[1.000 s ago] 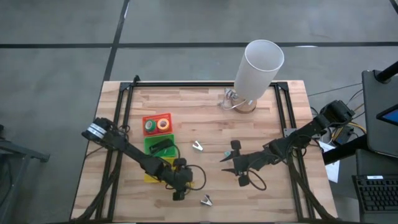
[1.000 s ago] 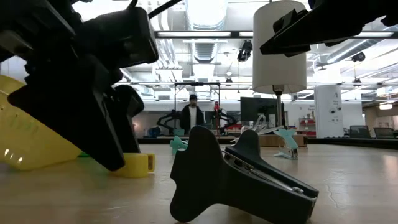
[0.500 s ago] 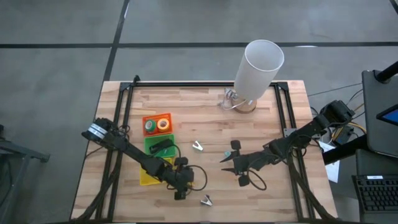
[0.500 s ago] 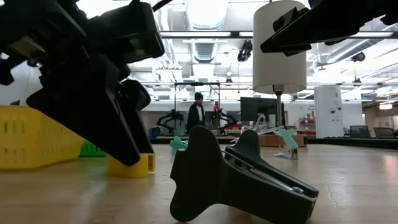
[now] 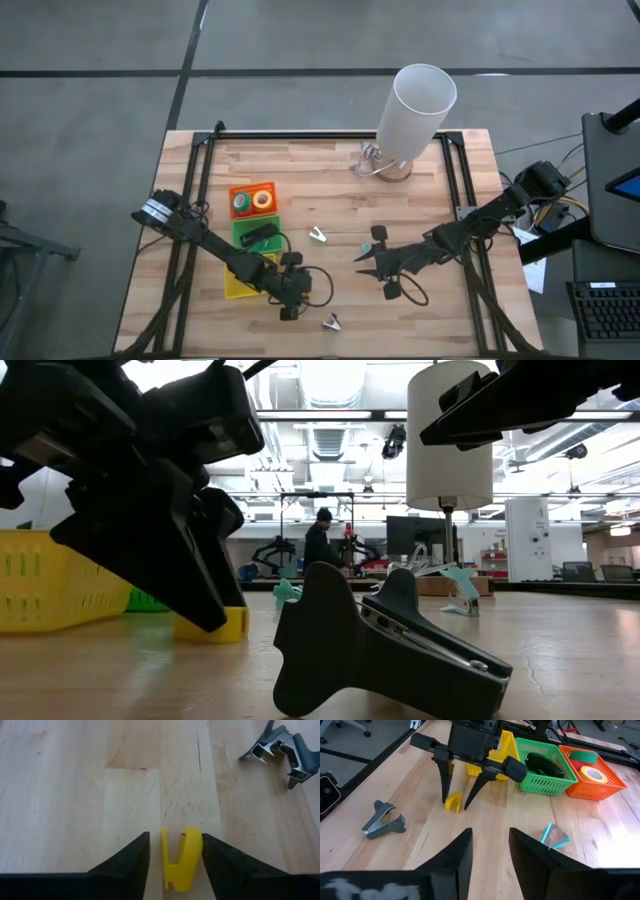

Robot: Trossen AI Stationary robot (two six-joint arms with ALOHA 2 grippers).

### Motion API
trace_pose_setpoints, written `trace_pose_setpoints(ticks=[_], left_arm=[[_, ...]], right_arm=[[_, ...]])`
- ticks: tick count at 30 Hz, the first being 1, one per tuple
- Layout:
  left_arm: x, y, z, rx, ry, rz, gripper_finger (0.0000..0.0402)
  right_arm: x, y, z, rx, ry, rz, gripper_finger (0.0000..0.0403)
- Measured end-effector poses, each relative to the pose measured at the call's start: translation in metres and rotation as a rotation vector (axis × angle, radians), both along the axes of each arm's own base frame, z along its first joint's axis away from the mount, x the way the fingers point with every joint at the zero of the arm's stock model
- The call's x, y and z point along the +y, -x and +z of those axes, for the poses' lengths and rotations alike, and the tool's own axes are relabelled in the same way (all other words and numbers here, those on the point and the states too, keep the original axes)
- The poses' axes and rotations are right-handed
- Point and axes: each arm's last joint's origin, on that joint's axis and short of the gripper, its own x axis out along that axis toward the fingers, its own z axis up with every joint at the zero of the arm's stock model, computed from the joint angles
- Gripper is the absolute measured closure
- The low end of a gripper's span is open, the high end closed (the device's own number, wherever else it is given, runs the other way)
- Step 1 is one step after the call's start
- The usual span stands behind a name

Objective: Pick and place Stapler, Stapler remover, tape
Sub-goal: Put the yellow stapler into the green basket

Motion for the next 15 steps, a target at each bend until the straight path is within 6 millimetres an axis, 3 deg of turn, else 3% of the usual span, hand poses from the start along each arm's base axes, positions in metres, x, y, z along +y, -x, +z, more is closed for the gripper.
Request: trace_pose_setpoints(ticks=[9, 15], left_arm=[[0.001, -0.0011, 0.0006, -0.002, 0.0, 0.004, 0.0307], [0.0048, -0.0061, 0.004, -0.014, 0.003, 0.022, 0.0325]], right_arm=[[0.0, -0.0001, 0.0001, -0.007, -0.003, 0.001, 0.0282], [-0.0003, -0.0001, -0.0001, -0.008, -0.003, -0.001, 0.0275]])
